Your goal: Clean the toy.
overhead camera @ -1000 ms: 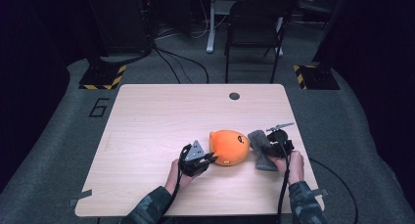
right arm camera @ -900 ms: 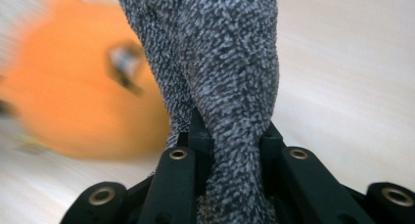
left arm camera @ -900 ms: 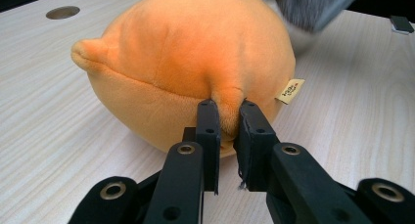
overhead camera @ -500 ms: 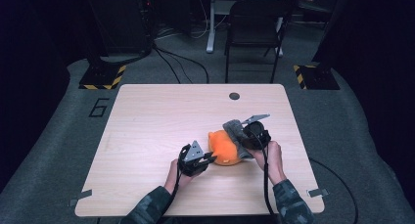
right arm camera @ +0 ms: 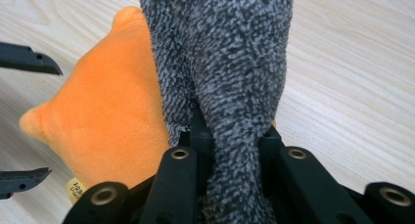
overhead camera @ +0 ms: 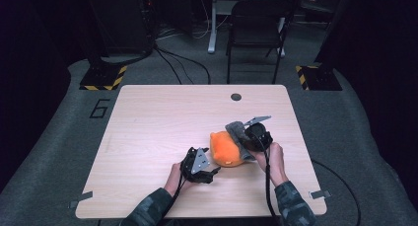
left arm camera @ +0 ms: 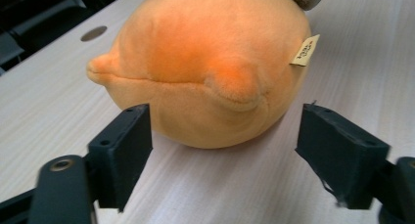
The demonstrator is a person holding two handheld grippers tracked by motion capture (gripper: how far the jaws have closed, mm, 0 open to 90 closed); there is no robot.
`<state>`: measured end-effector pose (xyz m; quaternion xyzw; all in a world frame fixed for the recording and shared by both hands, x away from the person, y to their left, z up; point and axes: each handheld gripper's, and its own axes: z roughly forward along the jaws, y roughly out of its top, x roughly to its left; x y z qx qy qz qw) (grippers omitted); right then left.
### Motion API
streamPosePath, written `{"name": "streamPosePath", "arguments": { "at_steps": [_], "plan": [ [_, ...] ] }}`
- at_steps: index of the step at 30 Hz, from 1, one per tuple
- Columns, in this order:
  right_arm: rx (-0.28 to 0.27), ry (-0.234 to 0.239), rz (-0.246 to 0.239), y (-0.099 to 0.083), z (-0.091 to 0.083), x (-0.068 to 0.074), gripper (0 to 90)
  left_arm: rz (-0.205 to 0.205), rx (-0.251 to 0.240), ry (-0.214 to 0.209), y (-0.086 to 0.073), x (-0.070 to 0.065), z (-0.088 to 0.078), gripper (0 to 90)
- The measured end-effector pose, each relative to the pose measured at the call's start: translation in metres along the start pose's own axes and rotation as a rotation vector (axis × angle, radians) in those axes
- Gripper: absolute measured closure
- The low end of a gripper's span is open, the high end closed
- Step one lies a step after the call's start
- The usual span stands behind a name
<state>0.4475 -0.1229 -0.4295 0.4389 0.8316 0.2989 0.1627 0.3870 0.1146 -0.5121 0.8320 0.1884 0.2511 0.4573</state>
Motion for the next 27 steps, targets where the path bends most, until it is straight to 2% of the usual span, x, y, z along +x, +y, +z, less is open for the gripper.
{"name": "streamPosePath", "arguments": {
  "at_steps": [2, 4, 6, 10, 15, 16, 22, 24, 27],
  "plan": [
    [0.0, 0.0, 0.001, 0.0, 0.0, 0.0, 76.8, -0.012, 0.003, 0.007, -0.002, 0.002, 0.002, 16.5],
    [-0.002, 0.001, 0.003, 0.0, 0.0, -0.001, 76.8, -0.022, 0.005, -0.004, -0.004, 0.004, 0.005, 14.9],
    [-0.003, 0.001, 0.008, 0.0, 0.001, -0.002, 76.8, -0.019, 0.016, 0.0, -0.006, 0.004, 0.009, 14.2],
    [0.002, 0.008, 0.015, 0.0, 0.001, -0.003, 76.8, 0.014, 0.031, 0.007, -0.005, 0.0, 0.014, 14.0],
    [0.004, 0.015, 0.023, 0.0, 0.001, -0.004, 76.8, 0.034, 0.027, 0.007, -0.005, -0.003, 0.019, 16.0],
    [-0.001, 0.018, 0.026, 0.0, 0.002, -0.004, 76.8, 0.049, 0.029, 0.018, -0.005, -0.004, 0.02, 18.9],
    [0.0, 0.015, 0.035, 0.0, 0.002, -0.005, 76.8, 0.069, 0.014, 0.041, -0.005, -0.004, 0.021, 29.7],
    [0.001, 0.015, 0.019, -0.001, 0.002, -0.006, 76.8, 0.079, 0.013, 0.041, -0.005, -0.005, 0.022, 33.0],
    [-0.002, 0.025, 0.036, -0.001, 0.001, -0.005, 76.7, 0.084, 0.012, 0.044, -0.004, -0.006, 0.022, 42.0]
  ]
}}
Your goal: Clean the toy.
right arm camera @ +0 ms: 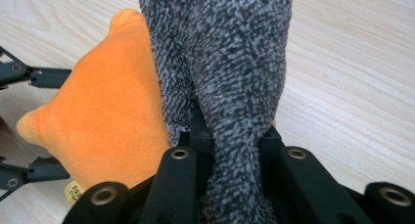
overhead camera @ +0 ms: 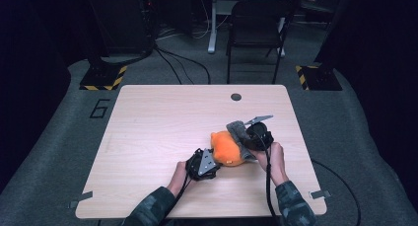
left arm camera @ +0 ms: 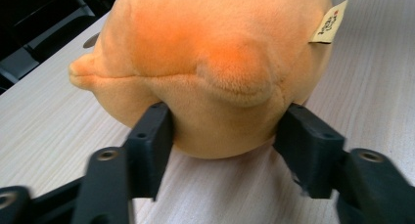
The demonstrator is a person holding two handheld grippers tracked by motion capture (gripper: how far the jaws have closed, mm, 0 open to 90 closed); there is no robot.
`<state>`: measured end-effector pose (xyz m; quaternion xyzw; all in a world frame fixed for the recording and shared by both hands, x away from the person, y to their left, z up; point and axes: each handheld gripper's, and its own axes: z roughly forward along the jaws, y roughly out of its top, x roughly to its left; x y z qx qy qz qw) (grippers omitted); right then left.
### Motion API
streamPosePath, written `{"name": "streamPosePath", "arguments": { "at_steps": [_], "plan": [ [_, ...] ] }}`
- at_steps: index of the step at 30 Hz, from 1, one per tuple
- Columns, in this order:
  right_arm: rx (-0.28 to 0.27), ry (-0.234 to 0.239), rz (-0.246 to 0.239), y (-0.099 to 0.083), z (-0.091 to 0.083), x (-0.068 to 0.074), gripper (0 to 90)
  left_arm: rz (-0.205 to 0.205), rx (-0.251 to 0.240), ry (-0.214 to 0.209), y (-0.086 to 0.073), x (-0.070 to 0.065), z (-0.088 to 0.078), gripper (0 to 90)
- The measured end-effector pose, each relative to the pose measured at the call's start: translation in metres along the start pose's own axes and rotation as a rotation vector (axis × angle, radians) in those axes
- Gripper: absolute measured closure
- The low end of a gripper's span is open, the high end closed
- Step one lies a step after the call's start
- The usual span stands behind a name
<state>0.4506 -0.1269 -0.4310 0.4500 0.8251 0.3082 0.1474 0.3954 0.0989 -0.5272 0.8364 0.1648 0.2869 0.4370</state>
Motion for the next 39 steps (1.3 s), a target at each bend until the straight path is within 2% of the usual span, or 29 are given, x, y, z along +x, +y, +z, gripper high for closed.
{"name": "streamPosePath", "arguments": {
  "at_steps": [3, 7, 9, 11, 13, 14, 15, 16, 20, 25, 29, 33, 38, 39],
  "plan": [
    [-0.008, -0.004, 0.001, -0.001, 0.0, 0.0, 76.7, -0.004, -0.003, -0.003, 0.001, 0.0, 0.001, 56.2],
    [-0.031, -0.004, 0.003, -0.002, -0.004, -0.001, 76.4, -0.032, -0.002, -0.02, 0.002, 0.002, 0.003, 70.7],
    [-0.066, 0.001, 0.014, -0.003, -0.012, -0.005, 76.2, -0.043, -0.001, -0.02, 0.002, 0.003, 0.003, 74.8],
    [-0.087, -0.02, 0.022, -0.006, -0.023, -0.011, 76.0, -0.05, 0.0, -0.025, 0.002, 0.003, 0.004, 77.5],
    [-0.109, -0.046, 0.052, -0.013, -0.037, -0.021, 76.0, -0.056, 0.002, -0.03, 0.002, 0.004, 0.004, 79.0],
    [-0.109, -0.046, 0.052, -0.013, -0.037, -0.021, 76.0, -0.056, 0.002, -0.03, 0.002, 0.004, 0.004, 79.7],
    [-0.11, -0.062, 0.07, -0.019, -0.043, -0.028, 76.0, -0.069, -0.003, -0.041, 0.002, 0.005, 0.004, 79.7],
    [-0.106, -0.088, 0.112, -0.036, -0.052, -0.045, 75.9, -0.078, -0.001, -0.046, 0.002, 0.006, 0.004, 80.6],
    [-0.055, -0.119, 0.151, -0.061, -0.047, -0.061, 75.9, -0.072, -0.002, -0.048, 0.004, 0.006, 0.005, 81.5],
    [-0.031, -0.146, 0.162, -0.067, -0.038, -0.066, 75.7, -0.088, -0.01, -0.058, 0.005, 0.007, 0.005, 82.1],
    [0.007, -0.171, 0.146, -0.072, -0.026, -0.067, 75.6, -0.102, -0.011, -0.07, 0.005, 0.009, 0.004, 82.2],
    [0.028, -0.167, 0.152, -0.074, -0.018, -0.07, 75.5, -0.124, -0.012, -0.084, 0.005, 0.012, 0.003, 82.2],
    [0.043, -0.165, 0.171, -0.076, -0.016, -0.073, 75.5, -0.161, -0.018, -0.104, 0.009, 0.017, 0.0, 82.3],
    [0.039, -0.166, 0.163, -0.076, -0.016, -0.074, 75.5, -0.17, -0.02, -0.109, 0.01, 0.017, -0.001, 82.3]
  ]
}}
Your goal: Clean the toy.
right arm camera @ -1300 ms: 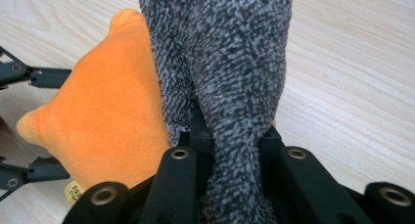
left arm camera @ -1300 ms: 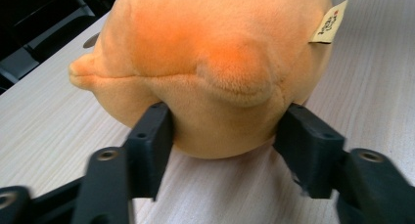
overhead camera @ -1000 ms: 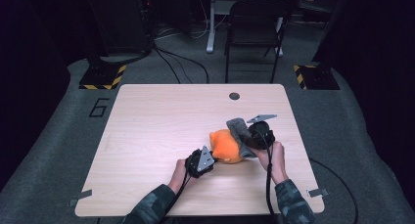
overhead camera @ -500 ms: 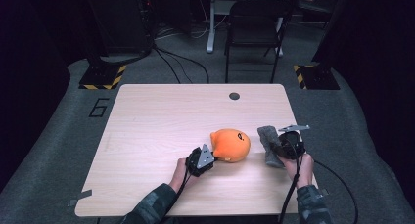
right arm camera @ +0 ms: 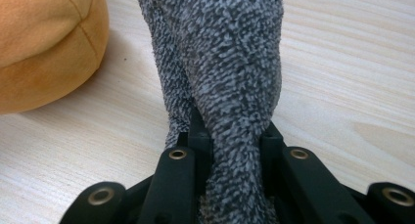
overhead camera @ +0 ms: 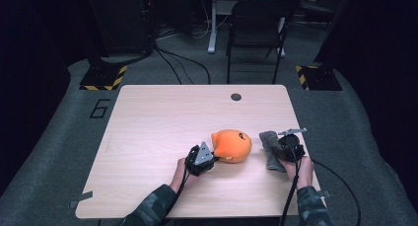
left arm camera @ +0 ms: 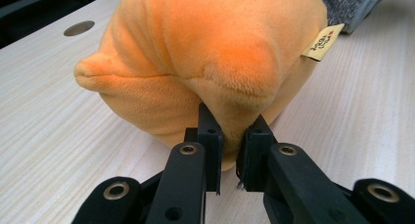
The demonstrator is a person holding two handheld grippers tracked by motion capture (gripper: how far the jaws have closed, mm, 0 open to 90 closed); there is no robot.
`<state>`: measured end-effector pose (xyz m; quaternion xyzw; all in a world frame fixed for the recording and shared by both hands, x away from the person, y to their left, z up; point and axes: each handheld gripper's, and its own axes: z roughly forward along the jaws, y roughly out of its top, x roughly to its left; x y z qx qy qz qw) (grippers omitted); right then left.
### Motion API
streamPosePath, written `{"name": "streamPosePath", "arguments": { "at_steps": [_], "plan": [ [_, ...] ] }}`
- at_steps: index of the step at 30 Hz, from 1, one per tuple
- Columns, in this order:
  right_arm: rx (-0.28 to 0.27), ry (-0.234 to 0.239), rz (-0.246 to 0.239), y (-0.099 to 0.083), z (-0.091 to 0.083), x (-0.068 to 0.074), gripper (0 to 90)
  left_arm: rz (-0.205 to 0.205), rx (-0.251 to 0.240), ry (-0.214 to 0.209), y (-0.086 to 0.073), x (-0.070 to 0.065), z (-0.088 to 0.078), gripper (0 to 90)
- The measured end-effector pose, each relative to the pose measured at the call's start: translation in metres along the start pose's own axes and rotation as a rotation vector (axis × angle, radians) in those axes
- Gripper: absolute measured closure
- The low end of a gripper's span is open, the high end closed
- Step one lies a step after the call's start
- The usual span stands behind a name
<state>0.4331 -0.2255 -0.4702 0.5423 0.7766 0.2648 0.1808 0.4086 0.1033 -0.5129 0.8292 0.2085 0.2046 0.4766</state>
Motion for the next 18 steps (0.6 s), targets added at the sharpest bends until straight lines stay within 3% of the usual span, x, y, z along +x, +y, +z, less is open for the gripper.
{"name": "streamPosePath", "arguments": {
  "at_steps": [7, 18],
  "plan": [
    [0.004, -0.002, 0.011, 0.001, -0.001, -0.001, 75.5, -0.052, -0.001, -0.066, 0.01, 0.005, -0.009, 82.5],
    [0.009, -0.002, 0.013, 0.001, -0.001, -0.003, 75.4, -0.234, -0.023, -0.148, 0.033, 0.013, -0.03, 82.4]
  ]
}}
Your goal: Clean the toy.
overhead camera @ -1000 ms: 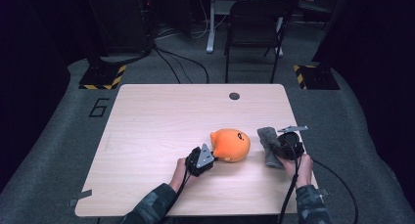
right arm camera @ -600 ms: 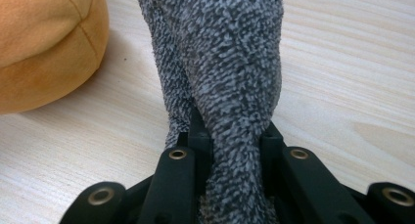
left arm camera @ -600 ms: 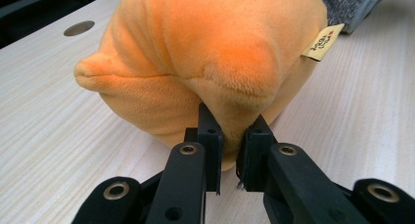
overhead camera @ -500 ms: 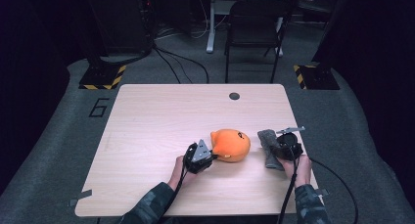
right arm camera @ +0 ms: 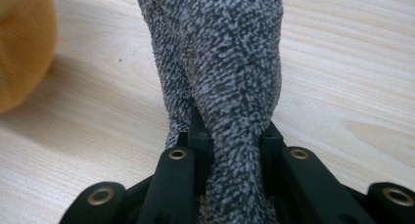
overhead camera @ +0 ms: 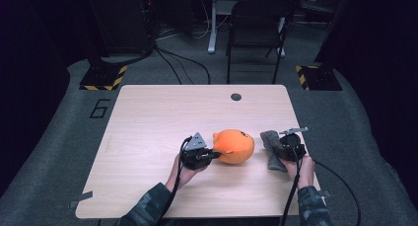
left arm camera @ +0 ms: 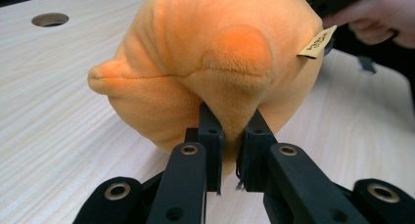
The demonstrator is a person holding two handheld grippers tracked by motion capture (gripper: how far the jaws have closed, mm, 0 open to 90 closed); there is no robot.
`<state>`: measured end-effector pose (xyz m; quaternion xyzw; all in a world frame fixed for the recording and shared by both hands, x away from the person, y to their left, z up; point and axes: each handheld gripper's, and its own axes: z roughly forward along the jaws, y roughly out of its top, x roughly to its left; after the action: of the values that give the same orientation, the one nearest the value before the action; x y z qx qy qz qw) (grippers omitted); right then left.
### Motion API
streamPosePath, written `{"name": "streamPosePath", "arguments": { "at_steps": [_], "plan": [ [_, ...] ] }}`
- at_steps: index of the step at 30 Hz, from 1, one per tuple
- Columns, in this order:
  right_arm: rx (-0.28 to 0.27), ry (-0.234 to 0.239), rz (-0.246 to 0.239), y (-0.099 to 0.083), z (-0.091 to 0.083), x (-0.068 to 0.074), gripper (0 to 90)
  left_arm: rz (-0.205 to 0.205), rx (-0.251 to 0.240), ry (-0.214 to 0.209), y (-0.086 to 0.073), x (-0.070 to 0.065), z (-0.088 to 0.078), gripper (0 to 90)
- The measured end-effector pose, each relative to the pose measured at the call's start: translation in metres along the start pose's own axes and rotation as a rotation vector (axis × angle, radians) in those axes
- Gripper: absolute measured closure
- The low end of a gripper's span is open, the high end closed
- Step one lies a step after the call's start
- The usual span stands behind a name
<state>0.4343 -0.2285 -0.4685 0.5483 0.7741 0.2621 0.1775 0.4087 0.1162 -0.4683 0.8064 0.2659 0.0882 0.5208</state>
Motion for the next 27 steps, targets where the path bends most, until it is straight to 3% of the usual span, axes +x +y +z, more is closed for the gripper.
{"name": "streamPosePath", "arguments": {
  "at_steps": [13, 17, 22, 27],
  "plan": [
    [0.021, -0.003, 0.009, 0.0, 0.001, 0.002, 75.3, -0.157, 0.063, -0.06, 0.007, 0.001, -0.005, 82.2],
    [0.026, -0.005, 0.002, 0.0, 0.001, 0.002, 75.3, -0.233, 0.087, -0.076, 0.001, 0.009, -0.002, 82.2],
    [0.034, -0.006, -0.003, -0.001, 0.003, 0.003, 75.3, -0.289, 0.106, -0.076, -0.011, 0.022, 0.005, 82.1],
    [0.039, -0.002, -0.002, 0.0, 0.003, 0.005, 75.3, -0.283, 0.102, -0.069, -0.012, 0.023, 0.005, 81.8]
  ]
}}
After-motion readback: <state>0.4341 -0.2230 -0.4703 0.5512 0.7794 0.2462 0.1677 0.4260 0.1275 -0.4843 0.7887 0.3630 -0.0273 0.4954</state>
